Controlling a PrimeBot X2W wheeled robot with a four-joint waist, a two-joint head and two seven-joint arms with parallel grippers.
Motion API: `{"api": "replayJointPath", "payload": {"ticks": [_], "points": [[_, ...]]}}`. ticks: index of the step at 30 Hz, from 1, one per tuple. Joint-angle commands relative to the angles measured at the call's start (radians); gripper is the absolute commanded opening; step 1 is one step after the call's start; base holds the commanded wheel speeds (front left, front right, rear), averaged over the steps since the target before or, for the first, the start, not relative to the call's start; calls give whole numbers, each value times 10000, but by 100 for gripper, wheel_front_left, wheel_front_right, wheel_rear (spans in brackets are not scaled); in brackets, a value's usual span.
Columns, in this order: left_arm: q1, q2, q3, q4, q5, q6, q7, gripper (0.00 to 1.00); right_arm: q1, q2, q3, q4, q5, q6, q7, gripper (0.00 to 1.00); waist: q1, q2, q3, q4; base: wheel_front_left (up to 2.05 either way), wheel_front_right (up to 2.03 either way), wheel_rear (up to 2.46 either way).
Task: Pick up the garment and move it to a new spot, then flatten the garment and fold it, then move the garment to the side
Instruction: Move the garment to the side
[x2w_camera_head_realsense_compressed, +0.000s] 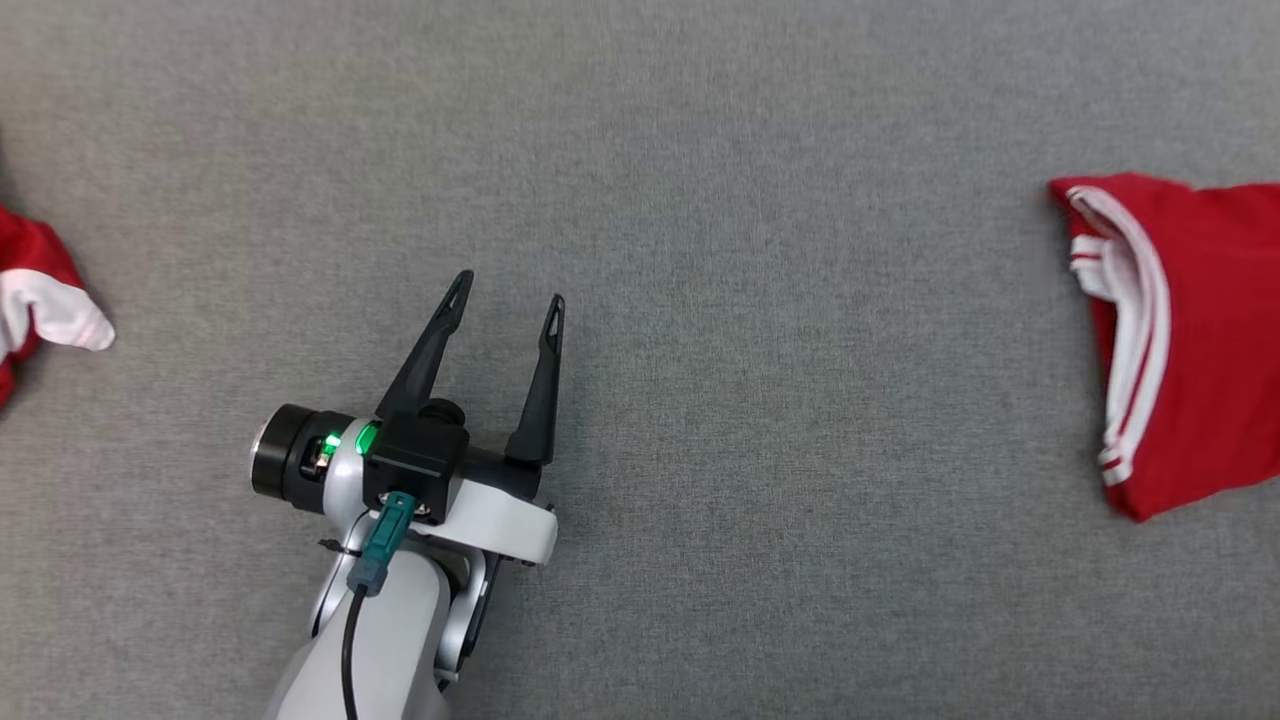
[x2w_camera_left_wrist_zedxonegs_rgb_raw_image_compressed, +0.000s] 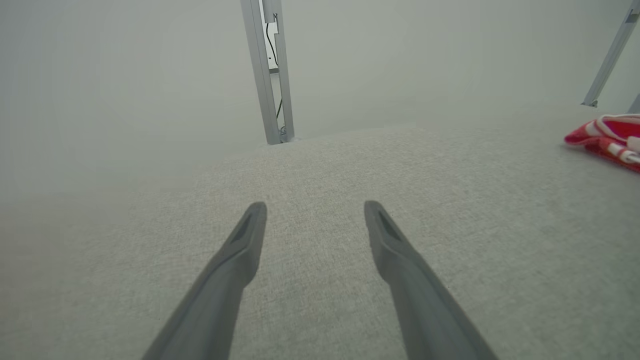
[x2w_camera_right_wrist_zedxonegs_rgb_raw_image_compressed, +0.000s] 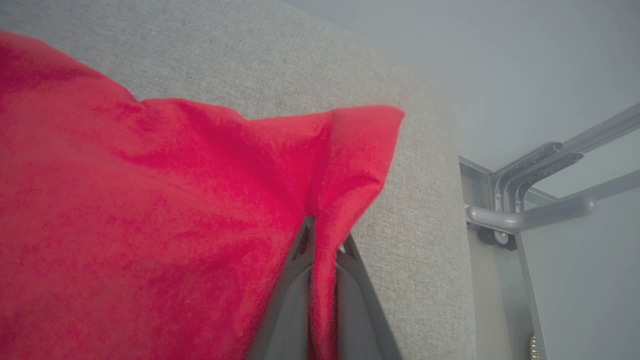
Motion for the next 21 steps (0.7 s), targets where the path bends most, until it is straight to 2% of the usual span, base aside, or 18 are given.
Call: {"api": "replayJointPath", "payload": {"ticks": [1, 5, 9, 18, 19, 20, 21], "points": [[-201, 44, 6, -60, 54, 56, -30, 100, -225, -160, -155, 228, -44, -51, -106, 0, 0, 0, 495, -116, 0, 0, 0], [-353, 42, 167, -167, -48, 145, -30, 100, -646, -292, -458, 979, -507, -51, -185, 0, 0, 0, 857, -130, 0, 0, 0], [-461, 40, 209, -223, -53, 168, -27, 100, -1223, -245, -934, 2281, -1332, -51, -316, 0, 0, 0, 1155, 1, 0, 0, 0], [-488, 71, 193, -246, -81, 214, -6, 100, -1872, 420, -1497, 3794, -2604, -50, -621, 0, 0, 0, 1410, 140, 0, 0, 0], [-484, 73, 191, -232, -79, 212, -6, 100, -1903, 518, -1529, 3897, -2671, -50, -637, 10, 0, 0, 1417, 143, 0, 0, 0], [-482, 73, 193, -214, -75, 208, -6, 100, -1903, 635, -1546, 3966, -2701, -48, -631, 46, 0, 0, 1414, 147, 0, 0, 0], [-478, 73, 201, -199, -73, 204, -6, 100, -1868, 737, -1544, 4016, -2693, -40, -492, 100, 0, 0, 1404, 145, 0, 0, 0]]}}
